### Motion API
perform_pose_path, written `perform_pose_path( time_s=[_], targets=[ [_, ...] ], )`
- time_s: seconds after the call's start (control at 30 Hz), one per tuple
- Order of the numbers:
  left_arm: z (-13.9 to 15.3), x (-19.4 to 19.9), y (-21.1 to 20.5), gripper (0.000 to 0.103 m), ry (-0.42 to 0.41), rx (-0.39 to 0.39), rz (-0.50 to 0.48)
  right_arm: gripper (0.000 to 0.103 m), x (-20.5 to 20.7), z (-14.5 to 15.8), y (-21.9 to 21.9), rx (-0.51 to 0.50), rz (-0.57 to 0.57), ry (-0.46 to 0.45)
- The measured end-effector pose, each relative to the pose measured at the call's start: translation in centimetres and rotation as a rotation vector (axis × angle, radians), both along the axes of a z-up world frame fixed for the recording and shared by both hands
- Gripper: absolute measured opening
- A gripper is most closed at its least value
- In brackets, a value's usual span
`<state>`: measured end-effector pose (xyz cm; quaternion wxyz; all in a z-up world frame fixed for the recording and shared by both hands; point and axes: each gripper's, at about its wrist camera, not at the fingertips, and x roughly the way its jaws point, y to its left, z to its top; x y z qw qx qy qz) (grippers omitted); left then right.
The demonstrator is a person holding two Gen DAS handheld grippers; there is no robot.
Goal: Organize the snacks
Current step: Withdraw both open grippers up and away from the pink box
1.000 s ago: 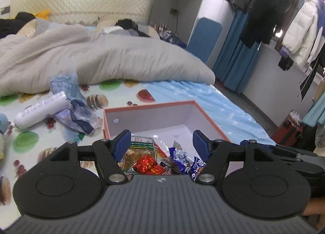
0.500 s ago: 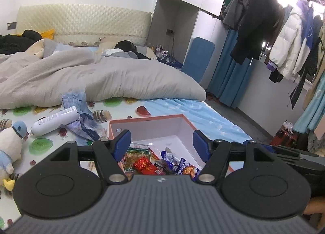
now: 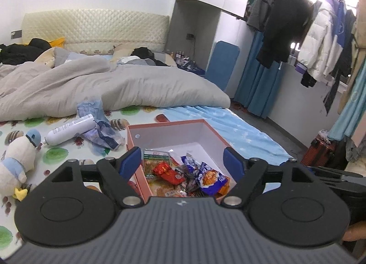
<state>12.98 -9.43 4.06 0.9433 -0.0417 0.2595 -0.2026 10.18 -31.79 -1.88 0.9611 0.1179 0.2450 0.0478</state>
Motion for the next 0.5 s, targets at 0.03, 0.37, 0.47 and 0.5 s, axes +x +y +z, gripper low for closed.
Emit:
perform_pose_path(
  time_s=[0.03,0.37,0.47,0.5],
  targets=[
    [-0.2,-0.4,0.0,0.087,0.001,0.001,-0.004,0.05,-0.4,-0.2,0.0,0.004,-0.003,0.001],
    [-3.8,-2.2,0.1,0.102,0.047,-0.023,0.019,0.061,-2.4,-2.0,-1.0,-0.062,-0.07,0.008],
    [-4.9,-1.7,0.3,0.103,0.064,-0.009,0.06,0.063,-2.5,-2.9,-1.3,-0.062,-0.091,0.009],
    [-5.3,-1.5,0.3,0.103,0.073,0.002,0.073,0.063,-2.4,-3.2,-1.5,-0.047,-0.084,0.013]
  ],
)
